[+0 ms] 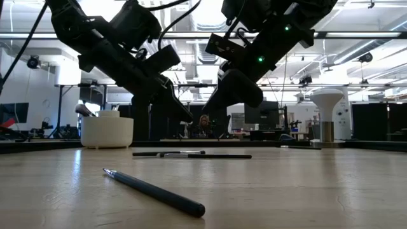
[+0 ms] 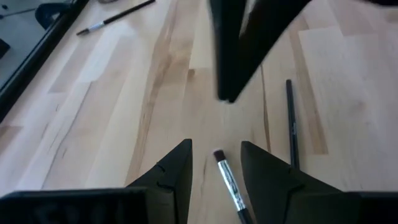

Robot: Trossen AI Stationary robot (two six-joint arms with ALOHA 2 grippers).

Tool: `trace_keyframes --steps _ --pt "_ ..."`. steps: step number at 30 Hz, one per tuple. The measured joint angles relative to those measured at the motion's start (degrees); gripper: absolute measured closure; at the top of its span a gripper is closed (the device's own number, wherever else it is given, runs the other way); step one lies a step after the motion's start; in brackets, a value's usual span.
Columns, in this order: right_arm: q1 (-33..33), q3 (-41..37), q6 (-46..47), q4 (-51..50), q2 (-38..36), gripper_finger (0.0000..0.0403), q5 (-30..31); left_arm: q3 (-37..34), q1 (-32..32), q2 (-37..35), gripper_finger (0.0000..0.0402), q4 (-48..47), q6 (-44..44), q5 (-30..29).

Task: Put items in baskets/containers
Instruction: Put the eyeshadow brush into the organizer

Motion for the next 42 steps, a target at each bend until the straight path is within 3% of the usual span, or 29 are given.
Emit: trace_keyframes --steps 9,17,22,33,42 --pt "-4.47 -0.77 4.11 0.12 2.79 0.0369 -7.22 -0.04 0.05 -0.01 0.0273 -3.91 -1.37 0.18" --pt "-10.53 -1.4 3.17 0.99 4.97 0.0312 -18.68 -0.04 0.09 -0.01 0.0273 -4.33 -1.76 0.96" --pt "-11.75 -1.71 1.52 5.18 6.76 0.0299 -25.77 -0.04 0.09 -0.01 0.0273 -4.35 -1.9 1.09" --pt "-13.32 -1.14 1.02 6.55 10.57 0.0319 -28.88 -0.02 0.09 0.01 0.0273 -4.35 -2.19 1.27" --pt "-13.49 -1.14 0.13 5.9 10.34 0.0388 -30.44 -0.02 0.11 0.01 0.0273 -4.35 -4.29 1.3"
